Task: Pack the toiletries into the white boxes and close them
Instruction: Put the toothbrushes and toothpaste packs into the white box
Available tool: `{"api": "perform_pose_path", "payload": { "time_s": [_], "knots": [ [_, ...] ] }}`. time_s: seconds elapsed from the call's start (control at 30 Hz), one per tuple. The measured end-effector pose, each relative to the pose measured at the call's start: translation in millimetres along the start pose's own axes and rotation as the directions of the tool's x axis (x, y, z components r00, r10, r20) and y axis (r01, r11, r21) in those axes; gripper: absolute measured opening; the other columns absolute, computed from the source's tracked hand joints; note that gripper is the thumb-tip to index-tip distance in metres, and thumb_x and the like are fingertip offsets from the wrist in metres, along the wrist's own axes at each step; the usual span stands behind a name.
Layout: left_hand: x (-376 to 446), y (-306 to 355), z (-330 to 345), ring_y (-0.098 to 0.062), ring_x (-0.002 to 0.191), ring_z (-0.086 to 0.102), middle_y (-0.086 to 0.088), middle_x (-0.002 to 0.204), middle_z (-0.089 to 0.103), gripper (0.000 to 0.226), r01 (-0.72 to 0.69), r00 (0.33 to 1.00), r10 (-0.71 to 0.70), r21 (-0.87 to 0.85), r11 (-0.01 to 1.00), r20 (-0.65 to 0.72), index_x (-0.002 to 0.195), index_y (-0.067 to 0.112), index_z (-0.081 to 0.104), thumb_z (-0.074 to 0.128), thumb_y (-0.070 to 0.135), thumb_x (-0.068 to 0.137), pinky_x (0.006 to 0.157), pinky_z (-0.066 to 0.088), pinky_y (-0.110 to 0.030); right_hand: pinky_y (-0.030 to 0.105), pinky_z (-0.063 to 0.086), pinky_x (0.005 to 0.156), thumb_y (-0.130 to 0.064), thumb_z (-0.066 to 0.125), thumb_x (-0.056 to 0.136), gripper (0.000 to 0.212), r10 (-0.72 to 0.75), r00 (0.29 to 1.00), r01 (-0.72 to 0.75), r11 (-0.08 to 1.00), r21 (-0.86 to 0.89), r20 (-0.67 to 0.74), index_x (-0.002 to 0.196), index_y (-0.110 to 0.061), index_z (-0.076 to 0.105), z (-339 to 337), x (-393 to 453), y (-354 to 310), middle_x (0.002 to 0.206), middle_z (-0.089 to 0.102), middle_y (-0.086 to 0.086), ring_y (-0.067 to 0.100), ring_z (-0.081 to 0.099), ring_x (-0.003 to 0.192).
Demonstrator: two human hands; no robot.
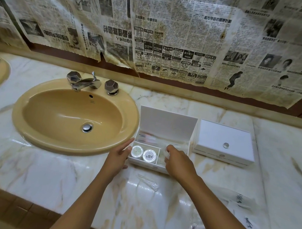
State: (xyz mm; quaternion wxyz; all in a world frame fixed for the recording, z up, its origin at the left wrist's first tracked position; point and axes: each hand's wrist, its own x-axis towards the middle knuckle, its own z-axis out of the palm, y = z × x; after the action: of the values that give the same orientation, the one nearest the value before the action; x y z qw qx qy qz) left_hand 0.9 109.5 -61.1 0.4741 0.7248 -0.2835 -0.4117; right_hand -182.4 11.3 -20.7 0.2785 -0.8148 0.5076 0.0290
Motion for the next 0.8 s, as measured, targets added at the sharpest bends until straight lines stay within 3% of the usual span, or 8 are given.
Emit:
{"api": "perform_pose_path", "payload": {
  "time_s": [0.07, 0.13, 0.23, 0.3, 0.4, 0.57, 0.73, 0.8],
  "knots": [
    [0.0, 0.9, -0.2, -0.012, 0.073, 0.042, 0.006, 0.070, 0.039, 0.031, 0.000, 1.000, 0.000, 0.003, 1.000, 0.001, 0.110, 0.058, 0.057, 0.051, 0.030, 0.099, 0.071, 0.055, -0.033, 0.029, 0.037, 0.067, -0.016, 0.045, 0.095, 0.016, -0.002, 1.000, 0.002, 1.000, 0.009, 0.002, 0.111, -0.017, 0.045, 2.3, -0.9, -0.4, 0.092, 0.051, 0.003, 0.025, 0.049, 0.082],
    [-0.2, 1.4, -0.2, -0.013, 0.075, 0.043, 0.002, 0.075, 0.040, 0.030, -0.003, 1.000, 0.003, 0.011, 1.000, 0.004, 0.111, 0.058, 0.056, 0.050, 0.030, 0.099, 0.070, 0.055, -0.031, 0.028, 0.035, 0.063, -0.020, 0.047, 0.096, 0.003, 0.008, 0.999, -0.006, 0.999, 0.047, -0.044, 0.094, -0.019, 0.047, 2.1, -2.1, -1.6, 0.086, 0.048, 0.000, 0.024, 0.048, 0.079],
    [-0.3, 1.0, -0.2, -0.013, 0.077, 0.044, -0.001, 0.081, 0.042, 0.030, -0.017, 1.000, 0.017, 0.012, 1.000, 0.003, 0.110, 0.059, 0.056, 0.050, 0.031, 0.099, 0.067, 0.055, -0.029, 0.024, 0.027, 0.051, -0.020, 0.051, 0.094, 0.028, 0.014, 0.994, -0.003, 0.995, 0.095, -0.110, 0.069, -0.021, 0.038, 4.1, 1.4, -0.2, 0.082, 0.046, -0.003, 0.022, 0.046, 0.075],
    [-0.4, 0.7, -0.4, -0.013, 0.079, 0.045, -0.002, 0.082, 0.042, 0.030, -0.014, 1.000, 0.014, 0.009, 1.000, 0.005, 0.109, 0.060, 0.056, 0.050, 0.032, 0.099, 0.066, 0.055, -0.028, 0.021, 0.027, 0.050, -0.015, 0.051, 0.094, 0.021, 0.009, 0.989, 0.010, 0.992, 0.123, -0.150, 0.073, -0.014, 0.050, 3.1, 3.0, -0.3, 0.084, 0.045, -0.006, 0.018, 0.048, 0.075],
    [-0.6, 0.7, -0.5, -0.014, 0.079, 0.045, -0.002, 0.078, 0.039, 0.031, -0.005, 1.000, 0.005, 0.003, 1.000, 0.009, 0.108, 0.061, 0.056, 0.050, 0.032, 0.099, 0.067, 0.054, -0.028, 0.026, 0.035, 0.060, -0.013, 0.049, 0.094, 0.015, -0.004, 0.984, 0.025, 0.993, 0.111, -0.181, 0.086, -0.010, 0.061, 0.3, 5.0, 3.0, 0.089, 0.052, -0.004, 0.021, 0.053, 0.081],
    [-0.7, 1.7, -0.1, -0.013, 0.082, 0.047, -0.002, 0.090, 0.046, 0.030, -0.004, 1.000, 0.004, 0.016, 1.000, 0.007, 0.109, 0.061, 0.056, 0.050, 0.033, 0.099, 0.070, 0.056, -0.031, 0.028, 0.034, 0.057, -0.006, 0.050, 0.088, 0.023, -0.028, 0.979, 0.020, 0.999, -0.046, -0.203, 0.068, -0.015, 0.044, -3.8, 0.5, 4.3, 0.075, 0.051, 0.000, 0.026, 0.053, 0.072],
    [-1.9, 2.5, 0.2, -0.013, 0.079, 0.046, 0.000, 0.081, 0.044, 0.030, 0.009, 1.000, -0.009, 0.006, 1.000, 0.005, 0.109, 0.060, 0.056, 0.050, 0.032, 0.099, 0.073, 0.056, -0.035, 0.028, 0.033, 0.059, -0.006, 0.049, 0.083, 0.012, -0.060, 0.988, 0.047, 0.995, -0.091, -0.143, 0.083, -0.018, 0.050, -0.8, -1.9, 3.7, 0.080, 0.053, 0.002, 0.028, 0.051, 0.073],
    [-1.7, 2.2, 0.1, -0.012, 0.078, 0.046, 0.000, 0.083, 0.045, 0.030, 0.009, 1.000, -0.009, 0.008, 1.000, 0.001, 0.110, 0.059, 0.056, 0.050, 0.031, 0.099, 0.075, 0.056, -0.036, 0.028, 0.033, 0.058, -0.005, 0.048, 0.081, 0.015, -0.055, 0.991, 0.043, 0.994, -0.099, -0.121, 0.075, -0.018, 0.043, 1.9, -2.0, 4.8, 0.078, 0.051, 0.001, 0.028, 0.048, 0.071]
  ]
}}
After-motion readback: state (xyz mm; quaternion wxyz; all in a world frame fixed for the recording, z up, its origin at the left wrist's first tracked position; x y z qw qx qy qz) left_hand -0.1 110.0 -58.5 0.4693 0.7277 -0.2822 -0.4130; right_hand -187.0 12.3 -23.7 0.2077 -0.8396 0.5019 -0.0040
